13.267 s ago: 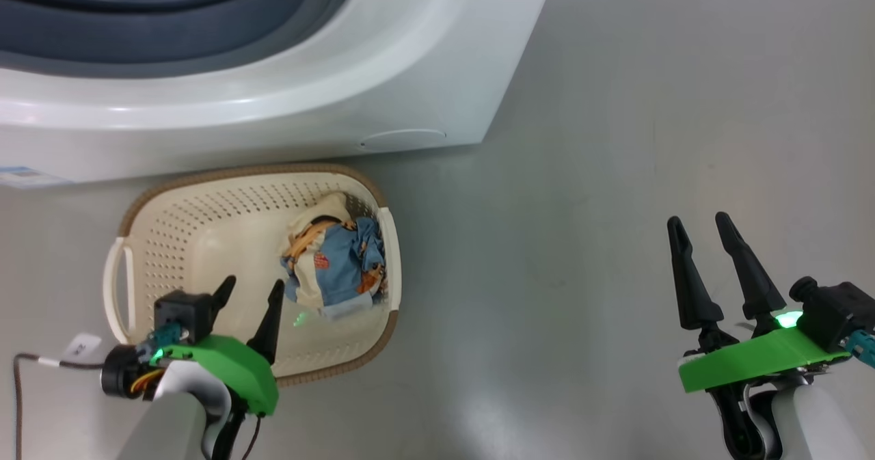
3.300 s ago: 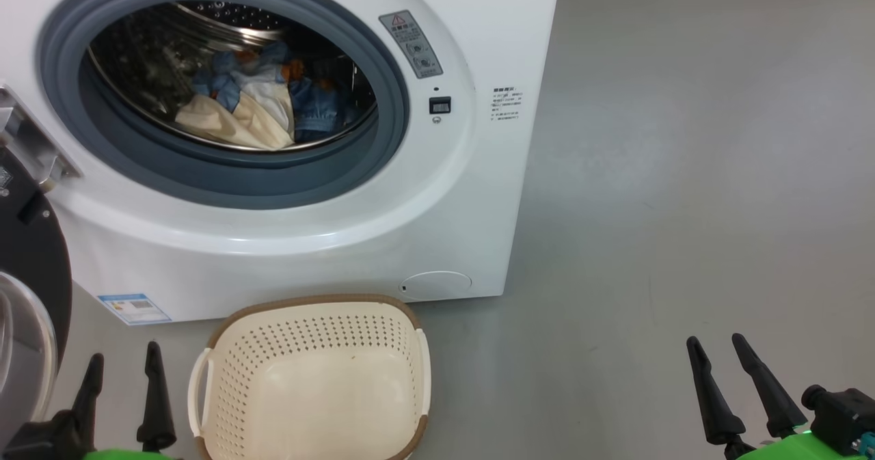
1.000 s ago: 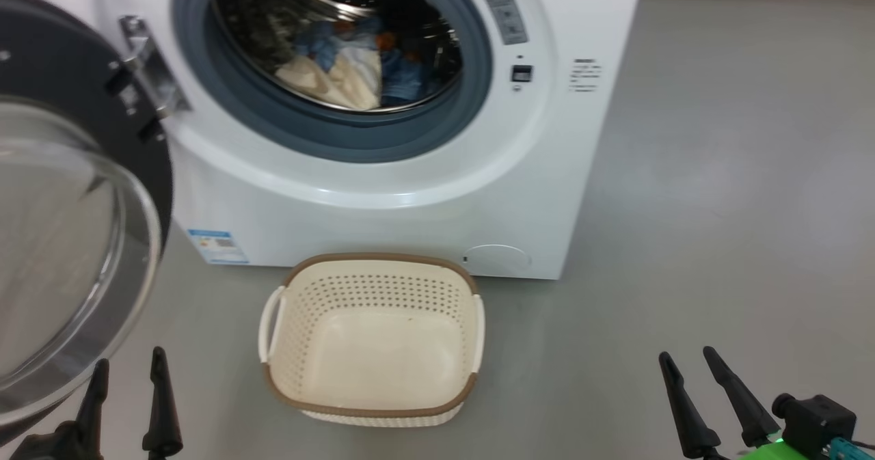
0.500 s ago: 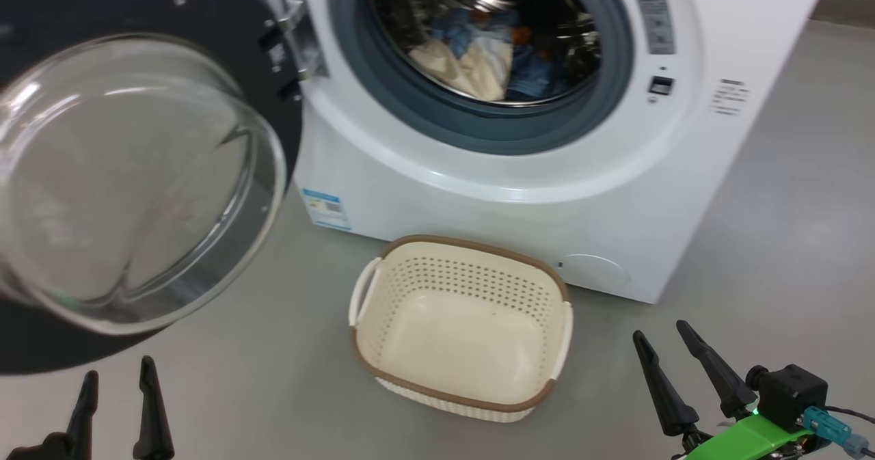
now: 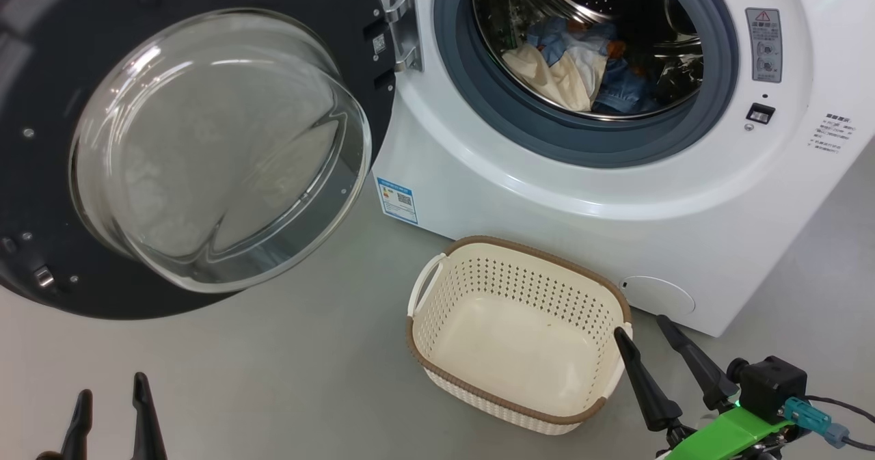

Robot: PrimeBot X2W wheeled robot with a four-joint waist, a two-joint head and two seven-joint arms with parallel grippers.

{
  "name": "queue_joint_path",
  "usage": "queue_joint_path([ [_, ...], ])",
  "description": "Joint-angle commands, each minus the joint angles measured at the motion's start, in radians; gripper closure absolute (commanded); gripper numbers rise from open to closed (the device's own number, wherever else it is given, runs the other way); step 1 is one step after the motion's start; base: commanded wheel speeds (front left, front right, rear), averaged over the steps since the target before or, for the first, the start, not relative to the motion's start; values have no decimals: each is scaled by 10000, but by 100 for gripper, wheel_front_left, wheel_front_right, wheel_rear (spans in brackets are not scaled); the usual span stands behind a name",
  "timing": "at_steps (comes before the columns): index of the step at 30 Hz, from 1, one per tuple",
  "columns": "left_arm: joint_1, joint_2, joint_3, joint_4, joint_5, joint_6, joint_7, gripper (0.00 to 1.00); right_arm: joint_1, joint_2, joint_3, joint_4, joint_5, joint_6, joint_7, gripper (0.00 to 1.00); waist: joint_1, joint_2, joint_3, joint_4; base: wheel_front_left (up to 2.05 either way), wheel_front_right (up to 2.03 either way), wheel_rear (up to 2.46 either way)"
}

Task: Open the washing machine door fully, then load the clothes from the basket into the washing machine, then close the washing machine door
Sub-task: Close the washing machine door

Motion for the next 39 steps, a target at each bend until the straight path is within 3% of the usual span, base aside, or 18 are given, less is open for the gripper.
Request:
queue_joint_path([
  [1,-85,133,305,-334,-150,75,-55,0,-365,-132,253,-190,133,16,-49,0,0,-1,-11,41,0,0,0],
  [16,3,132,260,-671,-567,213,-55,0,-276,-197,308,-179,225,16,-49,0,0,-1,-110,-10,0,0,0],
  [17,-63,132,344,-743,-666,191,-55,9,-242,-177,267,-192,219,16,-49,0,0,-1,-111,-16,0,0,0],
  [18,-146,132,468,-856,-714,162,-55,55,-194,-153,222,-212,212,16,-49,0,0,-1,-113,-22,0,0,0],
  [19,-256,132,648,-1001,-771,130,-55,72,-142,-125,166,-229,205,16,-49,0,0,-1,-108,-34,0,0,0],
  [20,-256,132,648,-1001,-771,130,-55,72,-142,-125,166,-229,205,16,-49,0,0,-1,-108,-34,0,0,0],
  [21,-388,132,865,-1172,-813,89,-55,94,-92,-95,111,-244,198,16,-49,0,0,-1,-101,-58,0,0,0],
  [22,-546,142,1103,-1354,-837,41,-55,100,-44,-66,65,-260,191,16,-49,0,0,-1,-91,-85,0,0,0],
  [25,-1179,379,1912,-1851,-1086,-76,-55,100,67,17,-46,-298,166,16,-49,0,0,-1,-31,-224,0,0,0],
  [29,-2368,1299,2906,-2136,-1612,-162,-55,100,138,93,-176,-345,129,16,-49,0,0,-1,71,-455,0,0,0],
  [33,-3765,2768,3550,-1626,-2268,-182,-55,100,113,123,-253,-388,83,16,-49,0,0,-1,227,-699,0,0,0],
  [39,-5978,4595,4221,941,-4442,-185,-55,100,-51,135,-335,-447,-1,16,-49,0,0,-1,593,-1068,0,0,0],
])
